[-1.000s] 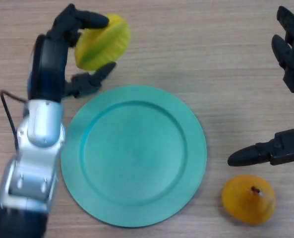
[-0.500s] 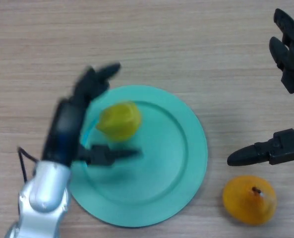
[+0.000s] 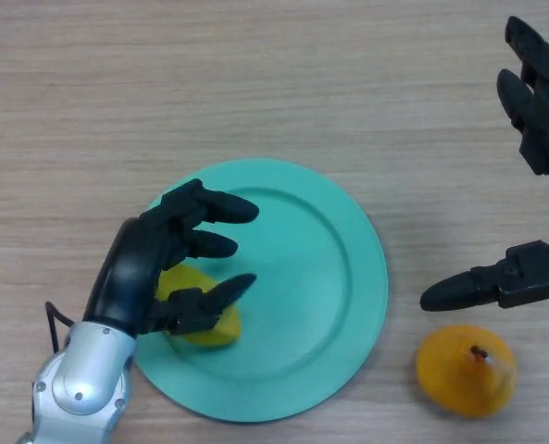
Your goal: Pick up the yellow starfruit and place it on the plate
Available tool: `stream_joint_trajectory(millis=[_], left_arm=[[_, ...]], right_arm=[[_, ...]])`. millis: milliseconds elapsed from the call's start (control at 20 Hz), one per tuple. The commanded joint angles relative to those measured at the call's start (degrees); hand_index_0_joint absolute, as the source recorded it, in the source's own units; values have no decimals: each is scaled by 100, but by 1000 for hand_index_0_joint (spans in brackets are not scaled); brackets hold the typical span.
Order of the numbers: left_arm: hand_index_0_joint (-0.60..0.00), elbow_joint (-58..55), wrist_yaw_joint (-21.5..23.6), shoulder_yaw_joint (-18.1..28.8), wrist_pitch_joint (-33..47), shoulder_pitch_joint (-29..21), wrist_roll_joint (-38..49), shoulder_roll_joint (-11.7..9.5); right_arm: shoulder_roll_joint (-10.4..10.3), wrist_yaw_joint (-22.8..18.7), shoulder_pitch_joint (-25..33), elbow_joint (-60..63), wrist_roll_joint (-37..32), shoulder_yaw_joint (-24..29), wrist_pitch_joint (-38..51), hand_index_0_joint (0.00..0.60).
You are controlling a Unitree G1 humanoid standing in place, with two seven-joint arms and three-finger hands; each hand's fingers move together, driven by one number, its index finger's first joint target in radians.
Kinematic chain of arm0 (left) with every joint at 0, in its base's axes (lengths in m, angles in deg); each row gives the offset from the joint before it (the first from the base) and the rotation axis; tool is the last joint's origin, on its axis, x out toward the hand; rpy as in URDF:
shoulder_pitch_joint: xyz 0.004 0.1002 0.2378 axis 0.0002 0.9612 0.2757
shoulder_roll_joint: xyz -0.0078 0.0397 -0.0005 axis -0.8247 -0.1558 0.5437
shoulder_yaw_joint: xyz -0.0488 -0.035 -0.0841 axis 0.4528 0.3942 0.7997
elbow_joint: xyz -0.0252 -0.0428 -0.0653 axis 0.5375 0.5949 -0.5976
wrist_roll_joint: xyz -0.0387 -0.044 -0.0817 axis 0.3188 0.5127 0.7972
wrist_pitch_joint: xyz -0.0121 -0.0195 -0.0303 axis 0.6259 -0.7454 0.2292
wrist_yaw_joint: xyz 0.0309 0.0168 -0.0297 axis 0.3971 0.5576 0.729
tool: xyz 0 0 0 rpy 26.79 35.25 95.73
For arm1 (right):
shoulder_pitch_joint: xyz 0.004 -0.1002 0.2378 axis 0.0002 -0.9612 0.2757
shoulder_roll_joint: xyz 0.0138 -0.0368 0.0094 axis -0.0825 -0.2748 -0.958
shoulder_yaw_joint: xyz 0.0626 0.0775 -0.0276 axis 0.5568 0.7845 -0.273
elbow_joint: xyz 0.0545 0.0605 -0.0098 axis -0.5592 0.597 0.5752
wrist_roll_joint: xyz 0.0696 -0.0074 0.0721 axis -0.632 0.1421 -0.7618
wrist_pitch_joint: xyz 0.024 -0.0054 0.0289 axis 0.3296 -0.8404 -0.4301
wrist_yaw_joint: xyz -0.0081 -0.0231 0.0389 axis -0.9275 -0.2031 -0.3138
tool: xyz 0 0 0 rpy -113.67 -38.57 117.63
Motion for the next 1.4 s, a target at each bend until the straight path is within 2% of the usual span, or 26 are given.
stream_joint_trajectory(millis=[50, 150, 200, 250, 300, 350, 450, 600, 750, 1050, 1400], left_arm=[[-600, -466, 284, 468, 820, -303, 358, -87], [-600, -453, 509, 600, 1263, -447, 420, -137], [-600, -508, 490, 646, 1218, -455, 527, -147], [-450, -542, 488, 669, 1184, -463, 586, -155], [-350, -586, 481, 693, 1134, -470, 649, -165], [-201, -698, 445, 744, 977, -486, 693, -208], [0, -1067, 247, 949, 594, -525, 730, -334], [0, -1347, 94, 1221, 538, -526, 1180, -409], [0, -1388, -190, 1511, 526, -511, 1698, -580], [0, -1464, -514, 1871, 490, -376, 2211, -728], [0, -1360, -628, 1874, 518, -459, 2143, -797]], right_arm=[[61, -179, 154, -268, -26, 149, 634, 0], [72, -170, 191, -286, -53, 163, 578, 0], [78, -157, 206, -307, -74, 183, 546, 0], [75, -169, 202, -296, -87, 184, 571, 0], [72, -181, 194, -284, -96, 182, 599, 0], [65, -219, 192, -241, -126, 181, 663, 0], [68, -314, 244, -141, -221, 189, 719, 0], [93, -298, 271, -101, -224, 198, 690, 0], [104, -254, 292, 12, -197, 213, 708, 0], [93, -287, 242, -77, -193, 246, 814, 0], [82, -324, 199, 119, -107, 197, 945, 0]])
